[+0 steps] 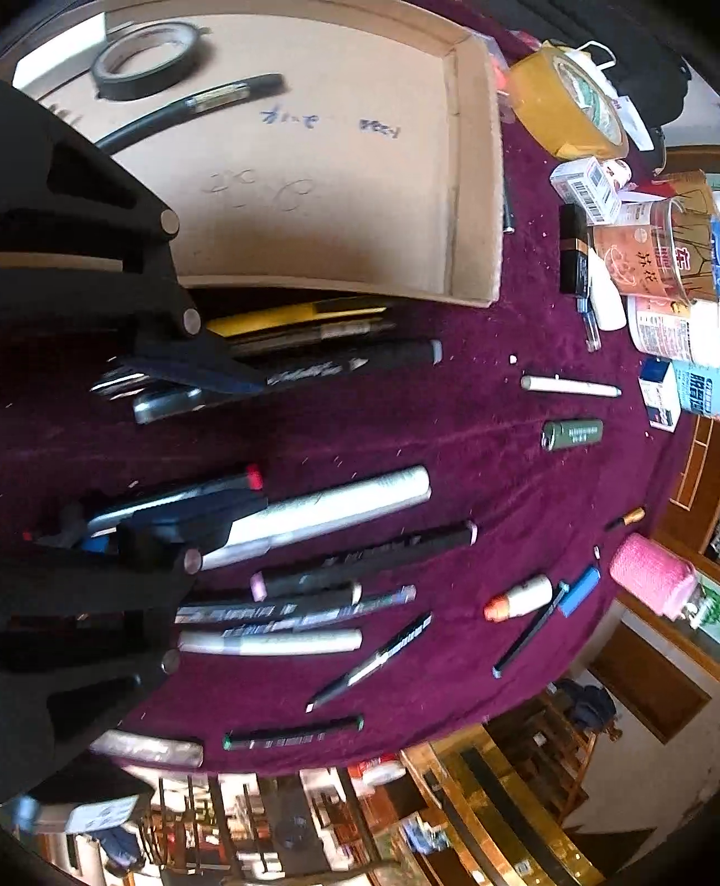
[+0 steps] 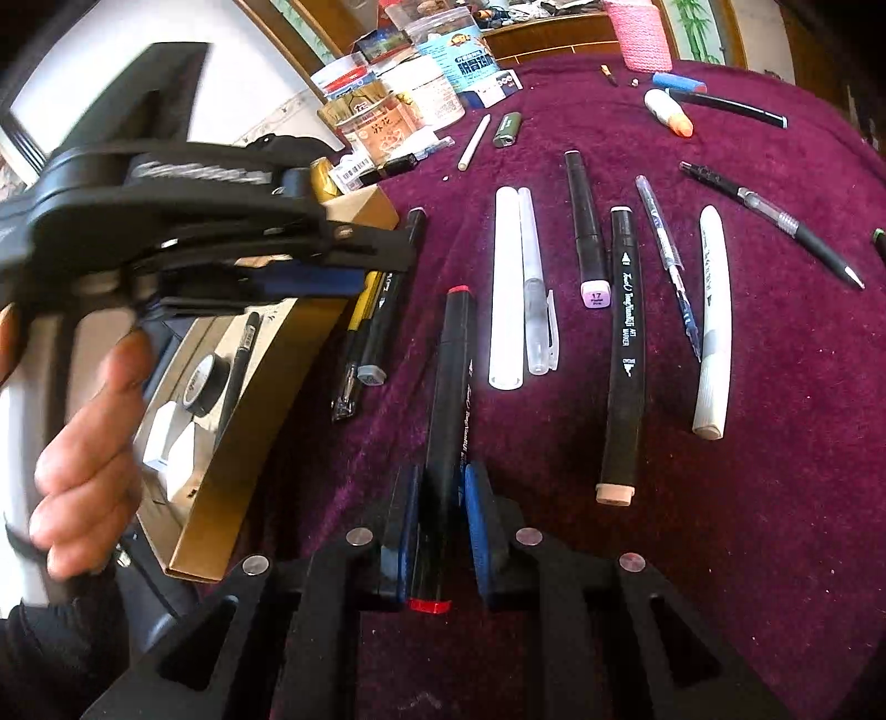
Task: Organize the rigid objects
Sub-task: 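Grasp a black marker with the left tool while the right holds its marker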
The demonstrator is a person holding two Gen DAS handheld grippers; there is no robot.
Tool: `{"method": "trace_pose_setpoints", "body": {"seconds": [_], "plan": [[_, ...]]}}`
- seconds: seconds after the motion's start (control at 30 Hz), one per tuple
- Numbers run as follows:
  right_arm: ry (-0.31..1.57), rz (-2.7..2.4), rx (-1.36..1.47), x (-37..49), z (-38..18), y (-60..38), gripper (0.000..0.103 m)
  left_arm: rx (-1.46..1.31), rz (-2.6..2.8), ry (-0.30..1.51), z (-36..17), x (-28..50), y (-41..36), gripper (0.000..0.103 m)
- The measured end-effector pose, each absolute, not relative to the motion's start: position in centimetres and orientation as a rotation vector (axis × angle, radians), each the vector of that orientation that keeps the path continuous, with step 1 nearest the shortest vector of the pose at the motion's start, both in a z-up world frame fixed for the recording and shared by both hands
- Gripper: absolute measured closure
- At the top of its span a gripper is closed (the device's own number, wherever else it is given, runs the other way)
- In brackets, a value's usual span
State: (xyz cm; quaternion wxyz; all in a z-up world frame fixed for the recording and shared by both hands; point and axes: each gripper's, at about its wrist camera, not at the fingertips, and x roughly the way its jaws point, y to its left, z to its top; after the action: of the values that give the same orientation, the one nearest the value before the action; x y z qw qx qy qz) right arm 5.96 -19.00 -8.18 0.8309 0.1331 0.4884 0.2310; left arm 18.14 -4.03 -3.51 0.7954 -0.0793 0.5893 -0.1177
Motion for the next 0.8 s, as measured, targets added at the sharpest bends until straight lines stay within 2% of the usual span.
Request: {"method": "trace_pose_setpoints", "body": {"seconds": [0.27,0.33,0.4,0.73,0.8], "plan": [[1.038,0.504,0.304,6.0,-8.2,-19.2,0.084,-0.11,-0.174,1.302,-5.2,19.3,-4.6,0.069],[1.039,0.508,0.307,6.0,-8.3,-19.3,0.084,-0.072,-0.15,1.302,-5.5,19.5,-5.1,0.076],[1.04,0.51,0.309,6.1,-8.3,-19.4,0.084,-0.052,-0.137,1.309,-5.9,19.6,-5.6,0.088],[1.039,0.485,0.252,6.1,-8.1,-18.4,0.084,0.051,-0.151,1.244,-5.9,18.1,-6.1,0.089],[1.039,0.481,0.24,6.1,-8.1,-18.2,0.083,0.069,-0.168,1.241,-5.9,18.2,-6.3,0.085]]}}
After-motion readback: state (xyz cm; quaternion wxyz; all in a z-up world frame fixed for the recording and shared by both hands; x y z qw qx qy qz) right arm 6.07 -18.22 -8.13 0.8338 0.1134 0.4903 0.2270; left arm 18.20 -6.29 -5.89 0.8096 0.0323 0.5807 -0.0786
